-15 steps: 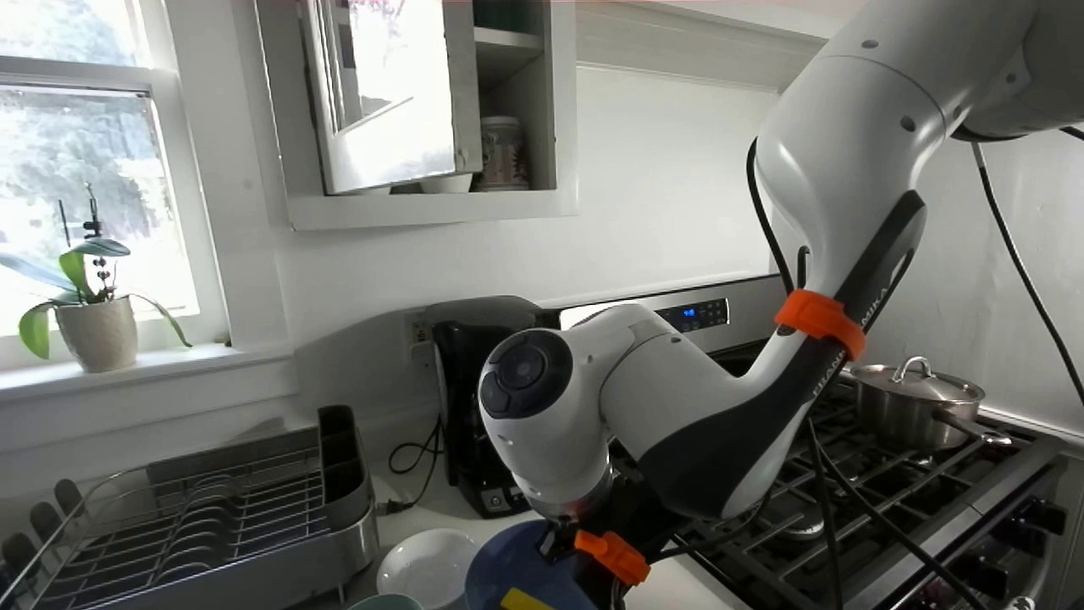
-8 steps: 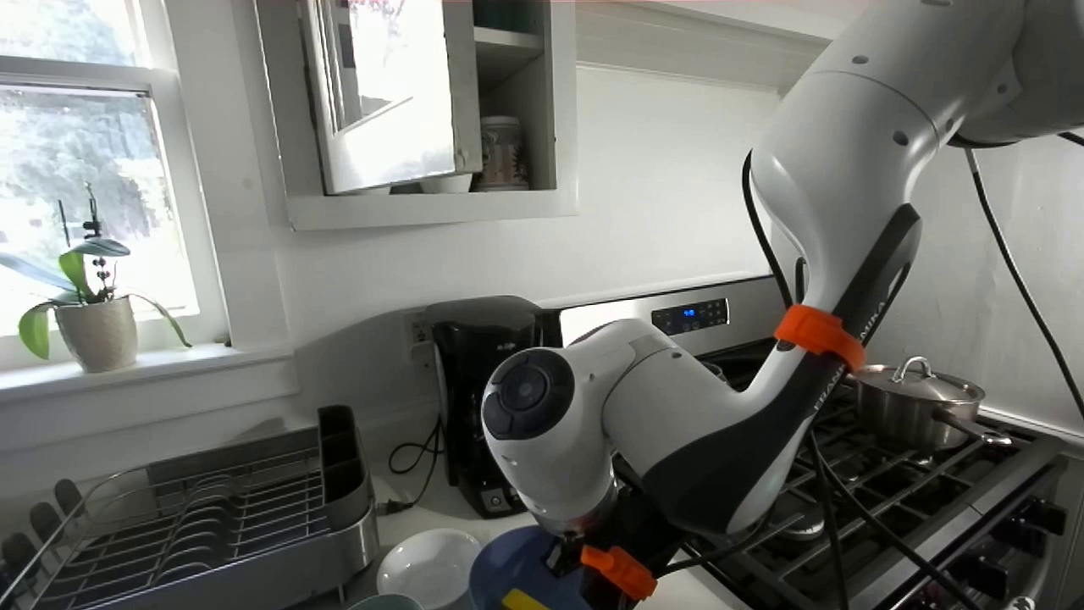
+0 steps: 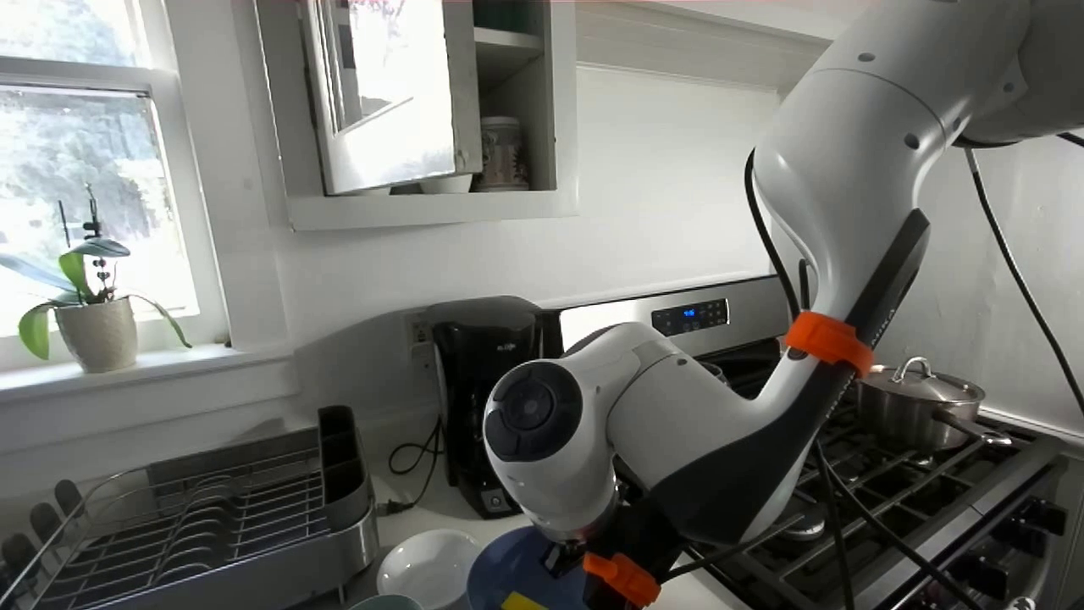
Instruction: Pick up the wooden fork and mix the contents of the kettle, put the wooden fork back on the blue bowl
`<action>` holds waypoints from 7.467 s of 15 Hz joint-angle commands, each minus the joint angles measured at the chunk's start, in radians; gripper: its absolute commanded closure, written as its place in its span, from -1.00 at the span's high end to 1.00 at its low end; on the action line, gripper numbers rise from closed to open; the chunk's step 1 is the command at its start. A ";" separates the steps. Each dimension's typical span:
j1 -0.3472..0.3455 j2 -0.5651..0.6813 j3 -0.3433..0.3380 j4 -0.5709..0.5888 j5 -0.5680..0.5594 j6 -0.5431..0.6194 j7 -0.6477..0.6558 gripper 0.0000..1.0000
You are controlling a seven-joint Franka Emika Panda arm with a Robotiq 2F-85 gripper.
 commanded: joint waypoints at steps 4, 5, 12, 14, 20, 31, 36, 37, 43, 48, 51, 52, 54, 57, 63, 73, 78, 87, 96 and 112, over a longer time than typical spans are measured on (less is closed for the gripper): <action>0.058 -0.007 0.006 0.003 -0.137 -0.169 0.026 -0.99; 0.064 -0.004 0.010 0.006 -0.143 -0.201 0.018 -0.99; 0.011 -0.092 0.071 -0.031 -0.046 -0.179 -0.037 -0.99; -0.023 -0.162 0.085 -0.059 0.018 -0.171 -0.072 -0.99; -0.178 -0.375 0.127 -0.179 0.392 -0.050 -0.340 -0.99; -0.359 -0.553 0.129 -0.228 0.674 -0.247 -0.462 -0.99; -0.370 -0.553 0.138 -0.229 0.674 -0.247 -0.465 -0.95; -0.370 -0.552 0.138 -0.229 0.674 -0.247 -0.465 -0.95; -0.431 -0.579 0.092 -0.193 0.708 -0.279 -0.431 -0.99; -0.520 -0.607 0.023 -0.174 0.788 -0.303 -0.464 -0.99; -0.561 -0.619 -0.009 -0.154 0.833 -0.327 -0.457 -0.99; -0.573 -0.624 -0.018 -0.150 0.846 -0.332 -0.450 -0.99; -0.598 -0.633 -0.039 -0.138 0.871 -0.354 -0.447 -0.99; -0.633 -0.649 -0.066 -0.138 0.883 -0.329 -0.430 -0.99; -0.673 -0.637 -0.099 -0.145 0.917 -0.213 -0.458 -0.99; -0.687 -0.532 -0.127 -0.148 0.998 -0.036 -0.465 -0.99; -0.700 -0.474 -0.155 -0.152 1.028 0.035 -0.488 -0.99; -0.731 -0.400 -0.197 -0.148 1.146 0.075 -0.560 -0.99; -0.735 -0.379 -0.215 -0.143 1.168 0.057 -0.557 -0.95; -0.833 -0.281 -0.262 -0.004 1.445 -0.195 -0.783 -0.99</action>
